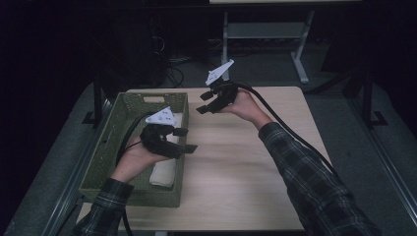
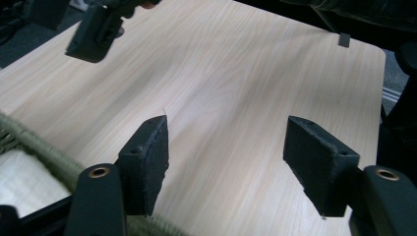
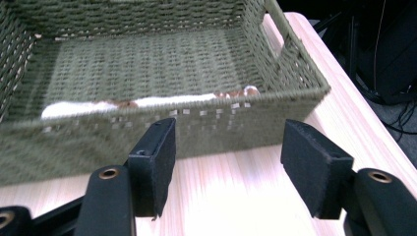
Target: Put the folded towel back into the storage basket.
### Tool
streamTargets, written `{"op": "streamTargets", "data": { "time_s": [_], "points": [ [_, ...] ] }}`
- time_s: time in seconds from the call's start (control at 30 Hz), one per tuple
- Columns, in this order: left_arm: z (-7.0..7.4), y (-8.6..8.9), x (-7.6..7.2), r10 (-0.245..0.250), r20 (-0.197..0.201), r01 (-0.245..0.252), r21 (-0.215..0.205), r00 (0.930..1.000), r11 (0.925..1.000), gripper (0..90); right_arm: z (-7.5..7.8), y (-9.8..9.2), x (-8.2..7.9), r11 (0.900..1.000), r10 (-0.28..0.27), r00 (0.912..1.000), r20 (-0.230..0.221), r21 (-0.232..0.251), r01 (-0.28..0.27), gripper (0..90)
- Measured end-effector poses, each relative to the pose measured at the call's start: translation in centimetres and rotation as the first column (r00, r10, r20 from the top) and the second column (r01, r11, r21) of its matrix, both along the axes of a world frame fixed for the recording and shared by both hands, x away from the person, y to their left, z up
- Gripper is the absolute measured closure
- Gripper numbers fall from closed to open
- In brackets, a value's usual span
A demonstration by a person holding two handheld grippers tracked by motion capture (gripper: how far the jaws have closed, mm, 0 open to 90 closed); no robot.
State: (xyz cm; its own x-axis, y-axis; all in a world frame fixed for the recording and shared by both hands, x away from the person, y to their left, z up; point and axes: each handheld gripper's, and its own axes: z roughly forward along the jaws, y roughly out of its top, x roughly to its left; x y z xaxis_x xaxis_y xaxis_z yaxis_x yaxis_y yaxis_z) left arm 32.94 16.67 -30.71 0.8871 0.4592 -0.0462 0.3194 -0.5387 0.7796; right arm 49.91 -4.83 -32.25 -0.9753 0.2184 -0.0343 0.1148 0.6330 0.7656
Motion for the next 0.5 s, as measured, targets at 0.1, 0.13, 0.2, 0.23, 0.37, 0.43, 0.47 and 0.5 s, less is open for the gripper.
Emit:
{"op": "streamTargets", "data": {
  "time_s": [0.1,0.13,0.2,0.23,0.37,0.43,0.47,0.5],
  "points": [
    [0.0,-1.2,0.0,0.0,0.003,0.0,0.008,1.0,1.0,31.4,-0.1,-1.3,-0.2,1.0,0.0,1.0,0.0,0.001,0.0,36.7],
    [0.0,-1.4,0.1,0.0,0.003,0.0,0.009,1.0,1.0,30.9,-0.2,-1.6,-0.3,1.0,-0.001,1.0,0.002,0.003,0.001,36.4],
    [-0.1,-2.1,0.1,0.001,0.007,-0.001,0.012,1.0,0.9999,30.1,-0.2,-2.3,-0.5,1.0,-0.007,1.0,0.002,0.001,0.007,35.6],
    [-0.1,-2.5,0.0,0.002,0.016,-0.002,0.013,0.9999,0.9999,29.4,-0.3,-2.6,-0.6,1.0,-0.007,1.0,0.002,0.009,0.007,35.0],
    [-0.4,-3.8,-0.2,0.012,0.012,-0.012,0.011,0.9999,0.9999,25.1,-0.5,-4.2,-1.1,1.0,-0.024,0.9997,0.004,0.02,0.024,32.3],
    [-0.7,-4.5,-0.1,0.016,0.01,-0.016,0.01,0.9998,0.9998,23.5,-0.6,-5.0,-1.3,0.999,-0.034,0.9993,0.013,0.016,0.034,31.5],
    [-0.9,-4.8,-0.1,0.017,0.009,-0.018,0.013,0.9998,0.9998,23.0,-0.7,-5.5,-1.4,0.999,-0.044,0.999,0.005,0.021,0.044,31.1],
    [-1.1,-5.2,-0.1,0.023,0.007,-0.023,0.009,0.9997,0.9997,22.3,-0.8,-5.9,-1.4,0.999,-0.047,0.9989,0.009,0.025,0.047,30.5]
  ]
}}
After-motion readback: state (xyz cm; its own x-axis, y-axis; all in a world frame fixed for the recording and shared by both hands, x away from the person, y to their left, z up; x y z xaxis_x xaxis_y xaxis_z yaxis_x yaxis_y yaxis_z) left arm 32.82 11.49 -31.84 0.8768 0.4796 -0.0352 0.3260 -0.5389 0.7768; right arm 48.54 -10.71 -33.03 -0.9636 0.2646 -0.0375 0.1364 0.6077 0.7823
